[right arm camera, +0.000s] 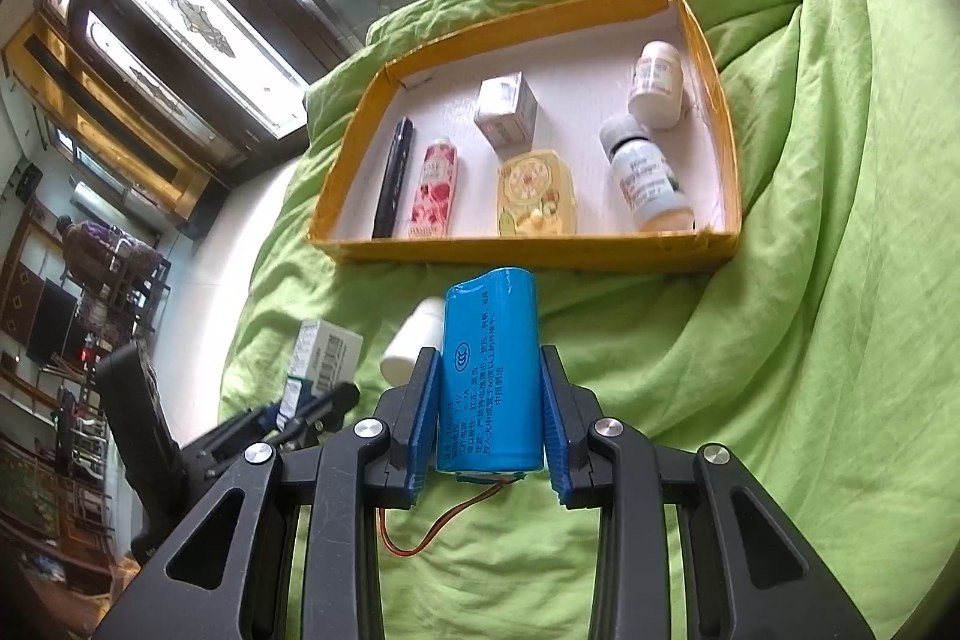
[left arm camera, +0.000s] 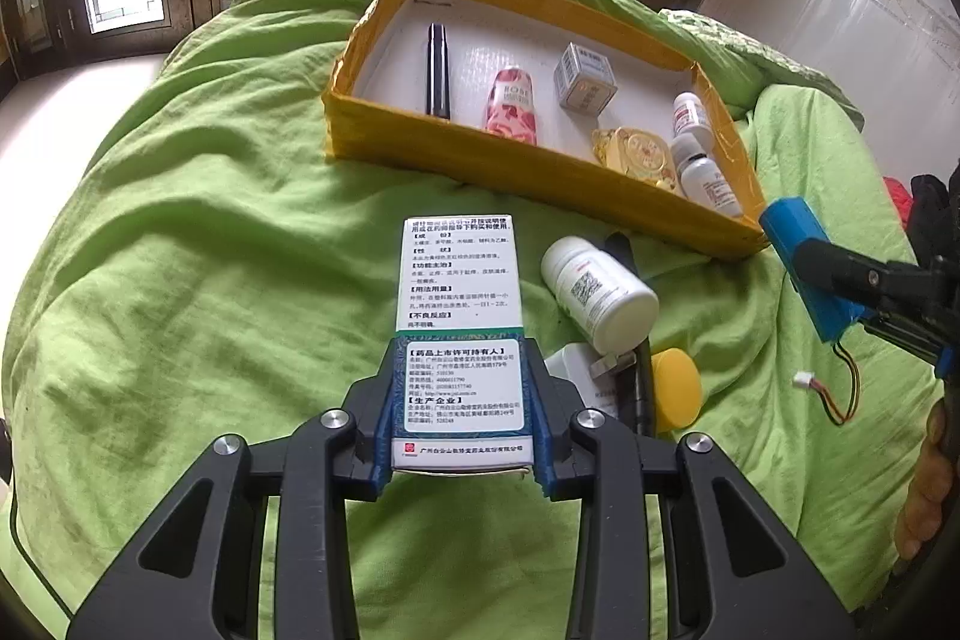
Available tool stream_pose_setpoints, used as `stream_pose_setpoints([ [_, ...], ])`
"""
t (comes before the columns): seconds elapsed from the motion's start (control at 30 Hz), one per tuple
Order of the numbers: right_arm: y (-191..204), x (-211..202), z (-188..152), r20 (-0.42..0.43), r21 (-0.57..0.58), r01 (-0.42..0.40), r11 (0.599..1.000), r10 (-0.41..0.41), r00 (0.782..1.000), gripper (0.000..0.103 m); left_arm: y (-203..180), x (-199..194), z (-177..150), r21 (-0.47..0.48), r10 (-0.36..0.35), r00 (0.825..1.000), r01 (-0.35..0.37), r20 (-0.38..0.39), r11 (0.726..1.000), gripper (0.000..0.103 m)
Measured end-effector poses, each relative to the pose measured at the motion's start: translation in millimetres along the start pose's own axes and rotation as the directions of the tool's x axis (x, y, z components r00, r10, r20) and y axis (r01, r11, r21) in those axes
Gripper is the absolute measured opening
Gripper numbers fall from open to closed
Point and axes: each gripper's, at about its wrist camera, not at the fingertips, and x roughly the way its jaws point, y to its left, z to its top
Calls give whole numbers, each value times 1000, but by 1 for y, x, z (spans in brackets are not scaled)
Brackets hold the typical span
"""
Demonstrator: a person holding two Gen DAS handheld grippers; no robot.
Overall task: Organize rigid objects
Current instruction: 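Carry the medicine box and battery over the tray and lower them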
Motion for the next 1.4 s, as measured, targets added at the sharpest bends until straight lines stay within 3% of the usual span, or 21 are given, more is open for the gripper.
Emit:
stream_pose_setpoints([
  [0.47,-5,-5,45,77,46,-43,998,39,996,28,0,-7,71,31,-7,999,5,54,999,32],
  [0.73,-16,-3,50,83,73,-57,996,51,995,28,5,33,119,51,56,998,-57,19,997,32],
  [0.9,-21,4,50,60,84,-57,995,52,997,28,3,58,139,104,140,990,-138,-5,985,32],
  [1.17,-27,15,59,57,107,-40,993,34,998,28,1,85,144,194,262,965,-253,-21,948,32],
  [1.4,-19,26,86,97,112,-35,993,24,995,28,-11,92,139,214,207,978,-195,-38,957,32],
])
